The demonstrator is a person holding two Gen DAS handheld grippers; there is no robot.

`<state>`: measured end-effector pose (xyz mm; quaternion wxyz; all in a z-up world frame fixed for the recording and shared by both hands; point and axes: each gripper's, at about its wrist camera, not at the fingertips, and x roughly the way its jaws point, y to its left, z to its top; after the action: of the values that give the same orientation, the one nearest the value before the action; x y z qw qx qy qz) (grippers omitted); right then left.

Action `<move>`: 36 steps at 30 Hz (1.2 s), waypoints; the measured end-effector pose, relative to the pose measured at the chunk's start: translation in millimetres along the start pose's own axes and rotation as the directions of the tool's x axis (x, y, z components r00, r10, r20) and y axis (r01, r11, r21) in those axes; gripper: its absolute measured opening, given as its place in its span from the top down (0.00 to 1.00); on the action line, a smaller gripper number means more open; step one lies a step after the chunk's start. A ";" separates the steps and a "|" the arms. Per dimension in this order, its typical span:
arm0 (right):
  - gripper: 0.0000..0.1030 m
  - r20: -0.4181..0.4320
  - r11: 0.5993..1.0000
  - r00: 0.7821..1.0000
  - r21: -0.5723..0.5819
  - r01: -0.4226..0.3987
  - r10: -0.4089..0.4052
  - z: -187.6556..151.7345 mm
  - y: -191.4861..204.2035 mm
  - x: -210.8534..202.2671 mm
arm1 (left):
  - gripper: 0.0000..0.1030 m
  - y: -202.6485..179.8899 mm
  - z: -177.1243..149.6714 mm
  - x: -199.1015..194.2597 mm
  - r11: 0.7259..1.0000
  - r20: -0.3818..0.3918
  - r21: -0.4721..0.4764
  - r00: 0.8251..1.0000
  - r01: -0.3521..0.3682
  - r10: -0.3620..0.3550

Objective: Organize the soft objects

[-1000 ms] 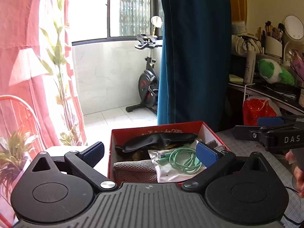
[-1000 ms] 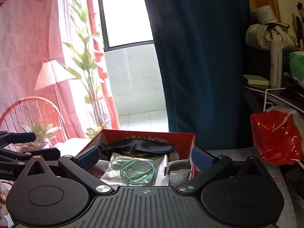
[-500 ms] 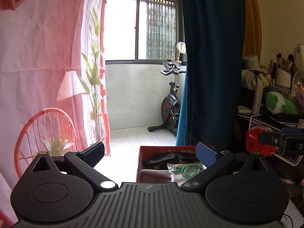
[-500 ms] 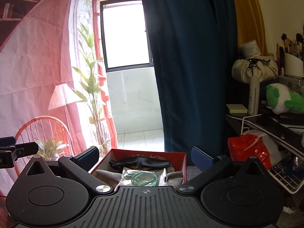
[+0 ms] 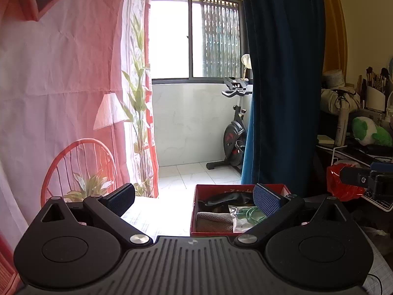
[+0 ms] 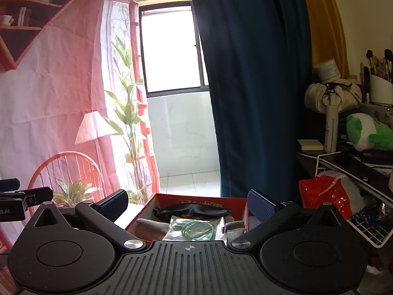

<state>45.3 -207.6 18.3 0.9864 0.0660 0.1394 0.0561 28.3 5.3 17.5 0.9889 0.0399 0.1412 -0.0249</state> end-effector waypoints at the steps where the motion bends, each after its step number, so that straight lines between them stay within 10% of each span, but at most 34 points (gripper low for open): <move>1: 0.00 0.000 1.000 1.000 -0.001 0.000 0.000 0.1 -0.2 0.1 | 0.00 1.3 -0.2 0.3 1.000 -0.002 -0.004 1.000 0.001 -0.001; 36: 0.00 -0.009 1.000 1.000 -0.007 0.006 -0.006 -2.6 0.9 2.4 | 0.00 7.4 -0.9 -2.9 1.000 -0.003 -0.015 1.000 0.017 -0.017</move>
<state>46.8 -206.1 15.4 0.9862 0.0618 0.1436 0.0538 25.7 12.8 18.1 0.9887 0.0313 0.1434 -0.0320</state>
